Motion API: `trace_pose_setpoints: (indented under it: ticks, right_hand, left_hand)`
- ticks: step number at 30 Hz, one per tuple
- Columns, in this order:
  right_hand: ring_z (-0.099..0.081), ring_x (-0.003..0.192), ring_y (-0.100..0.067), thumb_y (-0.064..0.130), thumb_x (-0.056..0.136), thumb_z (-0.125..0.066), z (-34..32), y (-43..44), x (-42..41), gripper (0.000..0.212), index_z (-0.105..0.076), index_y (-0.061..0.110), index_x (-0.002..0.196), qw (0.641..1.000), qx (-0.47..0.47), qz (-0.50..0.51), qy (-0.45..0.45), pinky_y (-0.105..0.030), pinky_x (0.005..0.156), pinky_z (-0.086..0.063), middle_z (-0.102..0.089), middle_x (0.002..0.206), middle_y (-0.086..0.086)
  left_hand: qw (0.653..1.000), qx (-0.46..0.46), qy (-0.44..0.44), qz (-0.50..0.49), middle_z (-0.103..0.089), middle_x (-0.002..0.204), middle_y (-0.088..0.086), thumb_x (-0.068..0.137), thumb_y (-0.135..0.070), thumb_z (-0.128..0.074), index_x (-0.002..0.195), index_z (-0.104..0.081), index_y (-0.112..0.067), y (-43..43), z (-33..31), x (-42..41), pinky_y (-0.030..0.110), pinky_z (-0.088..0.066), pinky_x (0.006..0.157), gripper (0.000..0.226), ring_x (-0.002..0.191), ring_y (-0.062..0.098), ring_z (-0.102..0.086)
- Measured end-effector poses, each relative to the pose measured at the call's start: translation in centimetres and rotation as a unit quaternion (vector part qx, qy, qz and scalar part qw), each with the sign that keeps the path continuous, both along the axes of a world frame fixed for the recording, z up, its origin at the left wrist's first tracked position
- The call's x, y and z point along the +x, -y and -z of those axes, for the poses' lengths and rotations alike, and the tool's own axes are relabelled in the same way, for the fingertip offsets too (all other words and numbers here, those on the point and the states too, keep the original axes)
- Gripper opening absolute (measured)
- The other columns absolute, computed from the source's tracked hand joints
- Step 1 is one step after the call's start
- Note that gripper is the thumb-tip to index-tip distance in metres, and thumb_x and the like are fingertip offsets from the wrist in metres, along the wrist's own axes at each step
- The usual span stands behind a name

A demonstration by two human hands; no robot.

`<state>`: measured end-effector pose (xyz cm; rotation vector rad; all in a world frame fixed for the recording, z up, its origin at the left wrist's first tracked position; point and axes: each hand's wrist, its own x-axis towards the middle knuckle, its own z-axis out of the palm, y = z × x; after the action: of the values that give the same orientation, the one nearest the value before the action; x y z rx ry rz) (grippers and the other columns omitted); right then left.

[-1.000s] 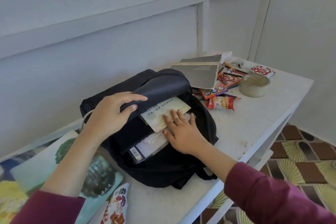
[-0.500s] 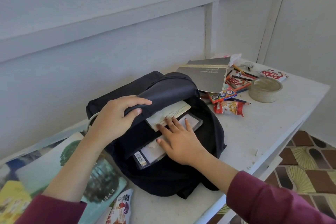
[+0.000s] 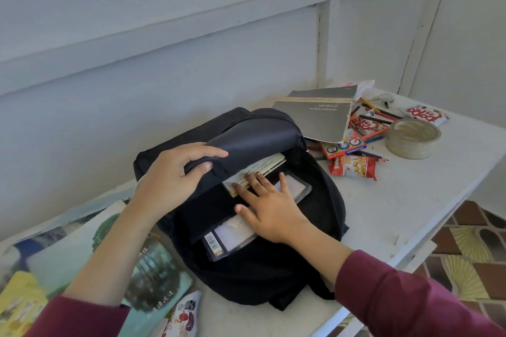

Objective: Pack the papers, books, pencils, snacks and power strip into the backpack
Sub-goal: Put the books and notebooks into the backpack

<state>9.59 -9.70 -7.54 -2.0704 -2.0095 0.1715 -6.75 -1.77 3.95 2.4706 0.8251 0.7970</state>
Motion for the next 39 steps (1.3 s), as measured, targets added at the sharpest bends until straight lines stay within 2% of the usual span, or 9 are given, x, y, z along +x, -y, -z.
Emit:
trace_pose_setpoints:
  ticks: [8,11,14,16,18,23,28,36,39]
  right_hand:
    - [0.0,0.146,-0.025,0.056,0.089,-0.003,-0.4,0.8,-0.3,0.067,-0.011,0.027,0.15,1.0,0.001,-0.006,0.02,-0.053,0.105,0.023,-0.006,0.158,-0.009]
    - [-0.002,0.146,-0.025,0.05,0.097,-0.019,-0.8,1.5,-0.1,0.061,-0.012,0.022,0.15,1.0,0.013,-0.019,-0.007,-0.049,0.109,0.017,-0.006,0.158,-0.01]
    - [-0.032,0.136,-0.022,0.04,0.096,-0.038,-1.7,2.8,1.2,0.051,-0.036,0.018,0.142,0.995,0.064,-0.032,-0.073,-0.041,0.116,-0.015,-0.037,0.148,-0.006]
    - [-0.051,0.116,-0.012,0.035,0.094,-0.045,-2.1,3.9,3.2,0.04,-0.053,0.019,0.13,0.984,0.092,-0.042,-0.147,-0.028,0.102,-0.038,-0.058,0.128,0.002]
    - [-0.057,0.099,-0.003,0.031,0.091,-0.05,-2.2,4.8,5.7,0.031,-0.064,0.022,0.118,0.976,0.115,-0.051,-0.176,-0.02,0.09,-0.043,-0.067,0.111,0.008]
    - [-0.058,0.092,-0.003,0.029,0.086,-0.048,-2.0,5.2,12.5,0.03,-0.071,0.018,0.103,0.945,0.244,0.029,-0.217,-0.012,0.085,-0.041,-0.068,0.097,0.007]
    - [-0.053,0.106,-0.016,0.013,0.087,-0.06,-2.9,2.5,19.1,0.02,-0.069,0.016,0.104,0.931,0.309,0.127,-0.15,-0.023,0.09,-0.038,-0.06,0.11,-0.003]
    - [-0.021,0.14,-0.034,0.044,0.09,-0.05,-3.5,-2.5,27.1,0.043,-0.05,0.037,0.132,0.978,0.118,0.17,-0.029,-0.046,0.114,-0.015,-0.027,0.15,-0.021]
    - [-0.025,0.138,-0.03,0.046,0.091,-0.048,-3.3,-2.9,28.0,0.045,-0.047,0.036,0.135,0.984,0.063,0.157,-0.064,-0.043,0.113,-0.022,-0.03,0.148,-0.017]
  left_hand:
    - [1.0,-0.016,0.004,-0.013,-0.056,0.102,-0.044,0.086,-0.002,-0.059,0.094,-0.067,-0.045,-0.6,0.6,0.3,-0.007,-0.026,0.084,0.044,0.109,-0.026,-0.04]
    - [0.999,-0.026,-0.014,-0.018,-0.058,0.103,-0.04,0.087,-0.002,-0.059,0.093,-0.067,-0.044,-0.8,0.8,0.6,-0.007,-0.028,0.083,0.043,0.109,-0.024,-0.041]
    - [0.998,-0.052,-0.016,-0.019,-0.06,0.104,-0.035,0.084,-0.001,-0.061,0.089,-0.068,-0.045,-0.9,1.4,1.1,-0.004,-0.029,0.085,0.045,0.107,-0.024,-0.042]
    - [0.997,-0.059,-0.032,-0.025,-0.05,0.116,-0.035,0.081,0.0,-0.063,0.091,-0.065,-0.049,-0.7,2.3,1.7,0.007,-0.024,0.098,0.05,0.113,-0.021,-0.036]
    - [0.998,-0.05,-0.034,-0.021,-0.042,0.127,-0.032,0.077,0.002,-0.062,0.097,-0.061,-0.049,-0.1,3.5,2.6,0.02,-0.019,0.105,0.055,0.126,-0.013,-0.028]
    - [0.993,-0.066,0.097,-0.016,-0.05,0.128,-0.019,0.067,-0.008,-0.05,0.098,-0.063,-0.033,1.4,4.6,6.6,0.023,-0.024,0.106,0.041,0.131,-0.004,-0.032]
    - [0.995,-0.032,0.092,-0.009,-0.051,0.127,-0.019,0.08,-0.025,-0.056,0.103,-0.057,-0.044,-0.2,3.8,12.9,0.029,-0.037,0.101,0.03,0.127,0.001,-0.036]
    - [0.989,-0.062,-0.114,-0.076,-0.029,0.148,0.01,0.084,-0.034,-0.063,0.115,-0.057,-0.042,-6.4,4.7,21.1,0.043,-0.012,0.114,0.032,0.141,0.025,-0.013]
    - [0.977,-0.09,-0.17,-0.086,-0.035,0.143,0.012,0.081,-0.034,-0.067,0.121,-0.055,-0.037,-7.9,5.2,22.2,0.045,-0.009,0.115,0.042,0.14,0.031,-0.013]
